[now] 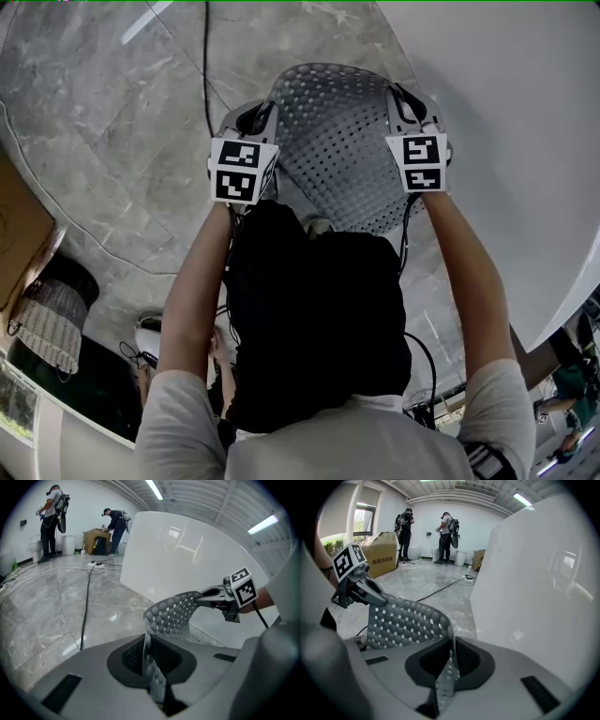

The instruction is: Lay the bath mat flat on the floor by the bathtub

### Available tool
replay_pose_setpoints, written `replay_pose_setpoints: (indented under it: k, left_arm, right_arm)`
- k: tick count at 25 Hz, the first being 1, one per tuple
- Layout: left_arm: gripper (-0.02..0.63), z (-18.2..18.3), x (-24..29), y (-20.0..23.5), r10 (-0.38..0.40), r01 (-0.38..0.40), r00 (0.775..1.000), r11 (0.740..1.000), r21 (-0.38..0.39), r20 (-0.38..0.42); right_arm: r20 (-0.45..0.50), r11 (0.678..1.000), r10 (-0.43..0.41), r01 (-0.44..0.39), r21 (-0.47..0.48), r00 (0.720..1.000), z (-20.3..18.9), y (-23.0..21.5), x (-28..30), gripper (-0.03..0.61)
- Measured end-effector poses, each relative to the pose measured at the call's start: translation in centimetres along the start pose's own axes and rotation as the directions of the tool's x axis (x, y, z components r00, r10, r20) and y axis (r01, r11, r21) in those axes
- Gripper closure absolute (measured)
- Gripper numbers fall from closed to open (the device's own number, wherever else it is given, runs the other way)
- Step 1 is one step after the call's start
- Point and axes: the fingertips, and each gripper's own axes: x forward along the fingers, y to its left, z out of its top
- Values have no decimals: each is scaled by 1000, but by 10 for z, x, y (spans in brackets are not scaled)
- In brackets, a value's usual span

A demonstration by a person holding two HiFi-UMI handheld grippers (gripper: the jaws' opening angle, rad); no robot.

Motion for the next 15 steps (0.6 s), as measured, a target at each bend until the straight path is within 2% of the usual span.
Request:
replay_pose_setpoints:
  k: [10,15]
  left_arm:
    - [589,1,46,10,-68,52,992,988,148,109]
    - [589,-12,61,28,-41,22,991,989,143,128]
  right_arm:
    - [123,1000,-15,16,-7,992,-16,-20,26,552]
    - [125,999,48,-48,-3,991,-23,-17,54,549]
